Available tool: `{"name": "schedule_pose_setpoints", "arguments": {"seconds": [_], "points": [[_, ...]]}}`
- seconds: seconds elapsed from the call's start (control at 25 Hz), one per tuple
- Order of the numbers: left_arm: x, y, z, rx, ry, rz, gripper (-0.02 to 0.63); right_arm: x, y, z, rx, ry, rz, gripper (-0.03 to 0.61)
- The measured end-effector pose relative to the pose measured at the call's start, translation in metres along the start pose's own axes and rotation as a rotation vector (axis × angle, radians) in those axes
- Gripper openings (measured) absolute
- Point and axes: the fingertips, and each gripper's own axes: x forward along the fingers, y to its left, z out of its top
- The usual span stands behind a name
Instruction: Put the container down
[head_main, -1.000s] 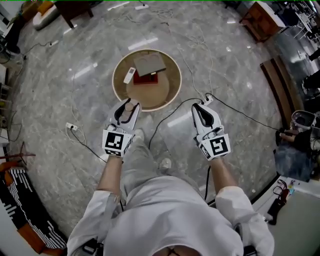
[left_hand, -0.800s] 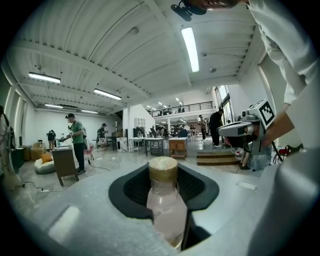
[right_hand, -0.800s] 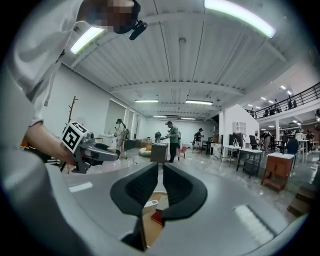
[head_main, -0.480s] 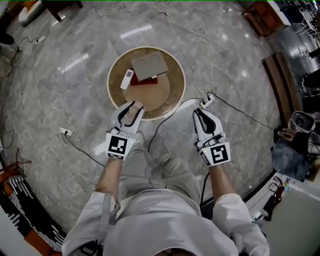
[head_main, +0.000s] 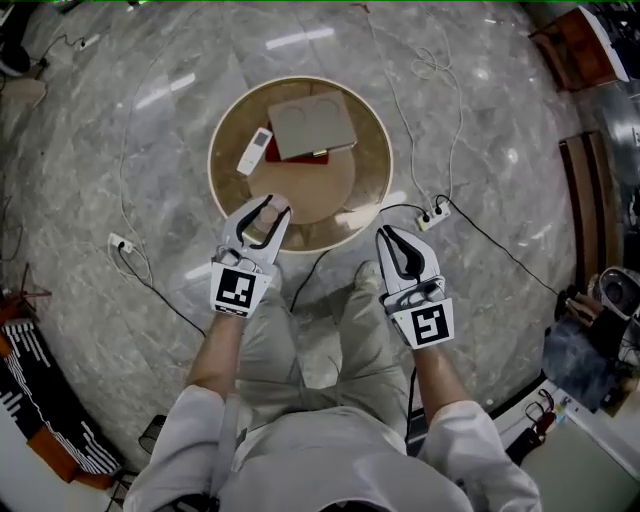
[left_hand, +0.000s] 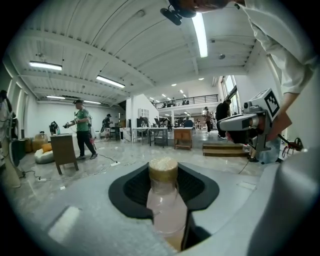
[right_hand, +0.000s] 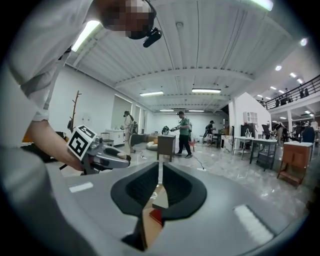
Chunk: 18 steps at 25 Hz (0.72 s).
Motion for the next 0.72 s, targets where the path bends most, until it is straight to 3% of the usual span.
{"name": "schedule_pose_setpoints", "arguments": {"seconds": [0.24, 0.72], "points": [[0.046, -0.002, -0.075, -0.038, 0.023, 0.073, 0.133, 0.025, -0.030, -0.077, -0.004, 0.025, 0.064, 0.029], [0.114, -0.012, -0.216, -0.059, 0.095, 0.086, 0.133, 0.054, -0.052, -0.206, 0.030, 0.076, 0.113, 0.026]]}}
